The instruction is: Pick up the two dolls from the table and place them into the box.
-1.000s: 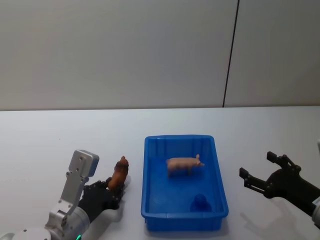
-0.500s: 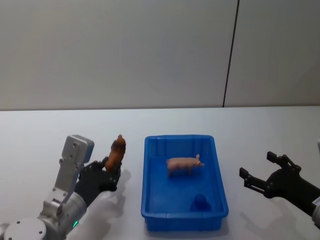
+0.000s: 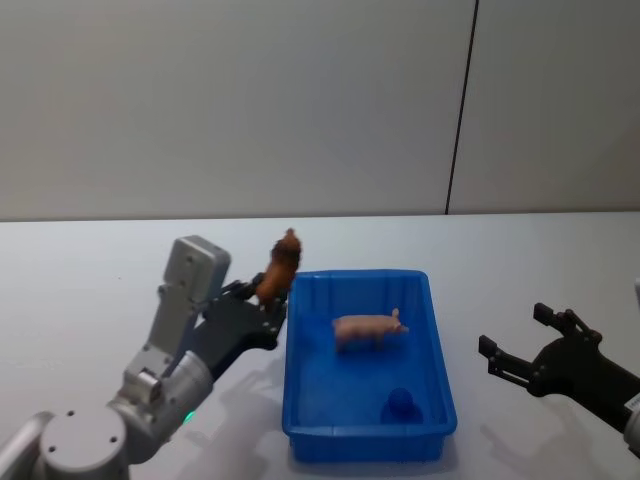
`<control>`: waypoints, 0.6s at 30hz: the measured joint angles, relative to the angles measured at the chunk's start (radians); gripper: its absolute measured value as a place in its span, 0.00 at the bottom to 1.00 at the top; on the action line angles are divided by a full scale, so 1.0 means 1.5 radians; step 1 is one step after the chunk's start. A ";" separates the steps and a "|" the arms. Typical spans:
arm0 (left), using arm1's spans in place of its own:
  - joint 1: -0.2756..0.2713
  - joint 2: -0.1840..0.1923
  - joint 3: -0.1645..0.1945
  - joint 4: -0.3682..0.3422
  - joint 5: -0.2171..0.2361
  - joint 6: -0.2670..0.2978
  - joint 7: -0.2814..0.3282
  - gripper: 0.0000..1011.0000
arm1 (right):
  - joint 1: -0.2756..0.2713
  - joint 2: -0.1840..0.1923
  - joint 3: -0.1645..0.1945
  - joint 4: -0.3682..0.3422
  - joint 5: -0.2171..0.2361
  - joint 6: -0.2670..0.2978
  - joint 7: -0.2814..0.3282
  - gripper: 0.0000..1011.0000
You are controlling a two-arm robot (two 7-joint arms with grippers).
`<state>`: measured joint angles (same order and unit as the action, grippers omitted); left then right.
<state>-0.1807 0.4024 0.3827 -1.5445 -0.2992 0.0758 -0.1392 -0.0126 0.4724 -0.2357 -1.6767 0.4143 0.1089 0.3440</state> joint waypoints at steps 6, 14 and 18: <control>-0.016 -0.022 0.013 0.007 0.016 -0.001 -0.021 0.31 | 0.000 0.000 0.000 0.000 0.000 0.000 0.000 0.99; -0.032 -0.046 0.025 0.017 0.033 -0.002 -0.044 0.46 | 0.000 0.000 0.000 0.000 0.000 0.000 0.000 0.99; -0.038 -0.054 0.029 0.020 0.038 -0.002 -0.051 0.60 | 0.000 0.000 0.000 0.000 0.000 0.000 0.000 0.99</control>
<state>-0.2375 0.3213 0.4267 -1.5146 -0.2416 0.0729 -0.2164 -0.0125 0.4724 -0.2357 -1.6767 0.4144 0.1089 0.3440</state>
